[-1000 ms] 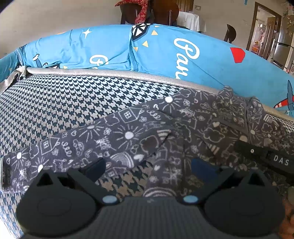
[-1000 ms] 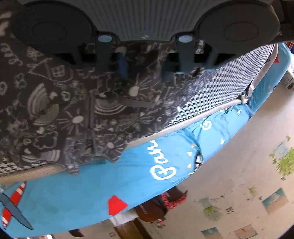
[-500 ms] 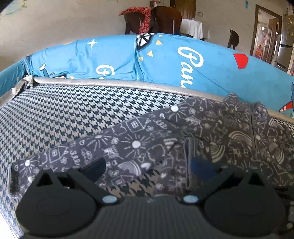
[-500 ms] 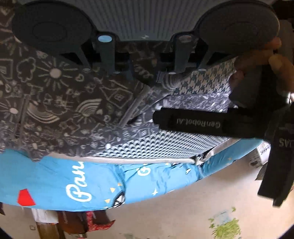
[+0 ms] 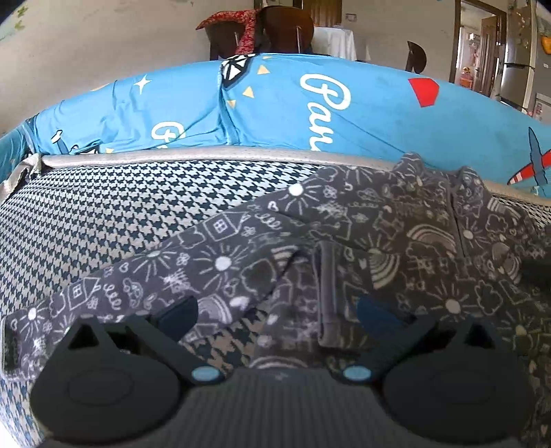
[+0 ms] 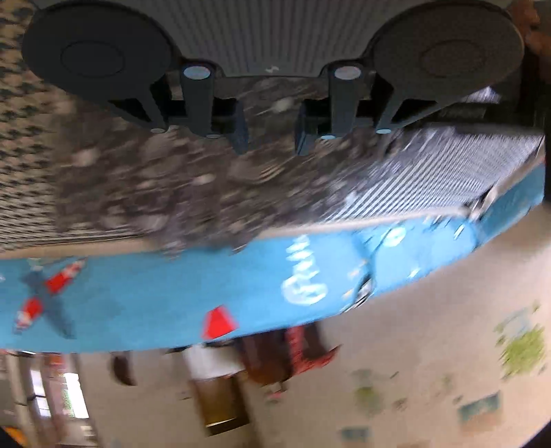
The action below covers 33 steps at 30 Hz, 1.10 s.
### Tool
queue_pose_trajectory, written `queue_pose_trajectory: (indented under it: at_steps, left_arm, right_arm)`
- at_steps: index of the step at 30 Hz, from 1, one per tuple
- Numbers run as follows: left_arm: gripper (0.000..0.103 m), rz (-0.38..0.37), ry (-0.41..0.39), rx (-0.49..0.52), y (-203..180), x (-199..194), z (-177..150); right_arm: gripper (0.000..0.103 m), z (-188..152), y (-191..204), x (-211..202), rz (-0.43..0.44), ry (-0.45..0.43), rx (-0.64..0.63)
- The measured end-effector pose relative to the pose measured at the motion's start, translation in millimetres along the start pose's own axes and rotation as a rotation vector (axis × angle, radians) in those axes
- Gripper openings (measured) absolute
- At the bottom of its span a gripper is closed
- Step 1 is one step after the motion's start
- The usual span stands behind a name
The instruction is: Fold clothes
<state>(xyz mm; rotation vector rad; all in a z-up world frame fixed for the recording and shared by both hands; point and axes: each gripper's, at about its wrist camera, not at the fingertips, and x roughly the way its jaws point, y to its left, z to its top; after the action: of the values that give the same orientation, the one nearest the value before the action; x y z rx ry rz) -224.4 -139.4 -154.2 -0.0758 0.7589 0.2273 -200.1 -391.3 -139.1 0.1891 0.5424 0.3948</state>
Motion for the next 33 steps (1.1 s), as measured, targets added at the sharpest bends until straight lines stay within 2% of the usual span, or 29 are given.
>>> queue_pose_trajectory:
  at_steps: [5, 9, 13, 18, 20, 25, 29, 33]
  left_arm:
    - [0.103, -0.001, -0.012, 0.024, -8.9, 3.1, -1.5]
    - [0.103, -0.023, -0.018, 0.038, -14.9, 9.5, 3.9]
    - [0.103, -0.05, -0.019, 0.048, -19.8, 17.0, 10.8]
    - [0.103, -0.076, -0.016, 0.061, -25.2, 28.4, 18.9]
    - [0.103, -0.075, -0.005, 0.06, -25.7, 35.6, 21.6]
    - [0.103, -0.08, 0.011, -0.004, -16.7, 44.9, 33.7]
    - [0.103, -0.088, 0.019, 0.0, -16.7, 52.4, 41.5]
    - [0.103, -0.111, 0.047, -0.019, -12.9, 58.8, 46.7]
  right_arm:
    - [0.035, 14.7, -39.5, -21.5, -0.123, -0.07, 0.087]
    - [0.035, 24.3, -59.2, -23.7, -0.17, -0.085, 0.123]
    - [0.037, 31.3, -64.4, -15.7, -0.115, -0.048, 0.134]
    - [0.043, 23.9, -52.3, 6.8, -0.087, 0.021, 0.066]
    - [0.043, 17.4, -45.8, 19.3, -0.054, 0.076, 0.047]
    - [0.046, 3.4, -17.6, 40.8, 0.024, 0.149, -0.065]
    - [0.054, -4.2, -0.2, 58.0, 0.016, 0.171, -0.166]
    - [0.054, -16.5, 6.3, 74.0, -0.026, 0.208, -0.239]
